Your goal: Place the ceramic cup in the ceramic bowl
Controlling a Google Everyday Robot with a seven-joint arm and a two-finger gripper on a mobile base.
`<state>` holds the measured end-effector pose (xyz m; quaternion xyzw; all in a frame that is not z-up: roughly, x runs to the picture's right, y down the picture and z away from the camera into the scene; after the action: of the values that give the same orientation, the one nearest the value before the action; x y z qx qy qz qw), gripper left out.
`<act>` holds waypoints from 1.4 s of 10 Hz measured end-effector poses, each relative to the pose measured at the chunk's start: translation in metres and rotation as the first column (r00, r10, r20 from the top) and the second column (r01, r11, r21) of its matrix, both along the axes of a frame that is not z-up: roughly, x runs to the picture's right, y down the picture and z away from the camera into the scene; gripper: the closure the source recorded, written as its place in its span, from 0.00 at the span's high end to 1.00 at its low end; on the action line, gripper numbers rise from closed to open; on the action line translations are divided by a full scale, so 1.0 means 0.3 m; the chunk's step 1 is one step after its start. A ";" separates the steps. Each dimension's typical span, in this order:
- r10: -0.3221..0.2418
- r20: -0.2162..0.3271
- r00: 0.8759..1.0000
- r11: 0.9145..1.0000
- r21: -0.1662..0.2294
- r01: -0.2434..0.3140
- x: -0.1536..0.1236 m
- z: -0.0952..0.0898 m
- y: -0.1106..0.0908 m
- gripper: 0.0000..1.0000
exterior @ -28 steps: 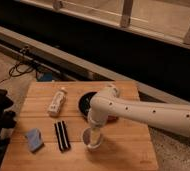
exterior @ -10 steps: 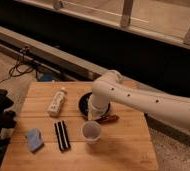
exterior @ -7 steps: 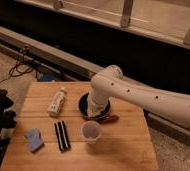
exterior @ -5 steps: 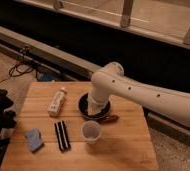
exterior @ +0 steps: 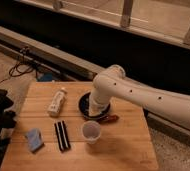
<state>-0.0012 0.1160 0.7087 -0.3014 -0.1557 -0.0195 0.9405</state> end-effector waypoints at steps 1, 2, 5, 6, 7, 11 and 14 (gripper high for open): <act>-0.001 0.000 1.000 1.000 0.001 0.001 -0.001 -0.001 -0.002 0.71; -0.004 -0.001 1.000 1.000 0.003 0.004 -0.001 -0.001 -0.001 0.72; -0.004 0.013 1.000 1.000 0.017 0.004 -0.011 0.005 -0.016 0.72; 0.005 0.023 1.000 1.000 0.000 -0.005 -0.012 0.024 0.007 0.72; 0.007 0.031 0.999 1.000 -0.020 -0.007 -0.018 0.049 0.036 0.72; -0.013 0.057 0.998 0.993 -0.117 0.019 -0.063 0.124 0.147 0.72; -0.039 0.070 0.997 0.973 -0.225 0.054 -0.080 0.170 0.268 0.72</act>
<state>-0.0253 0.1965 0.7596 -0.4095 -0.1803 -0.0335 0.8937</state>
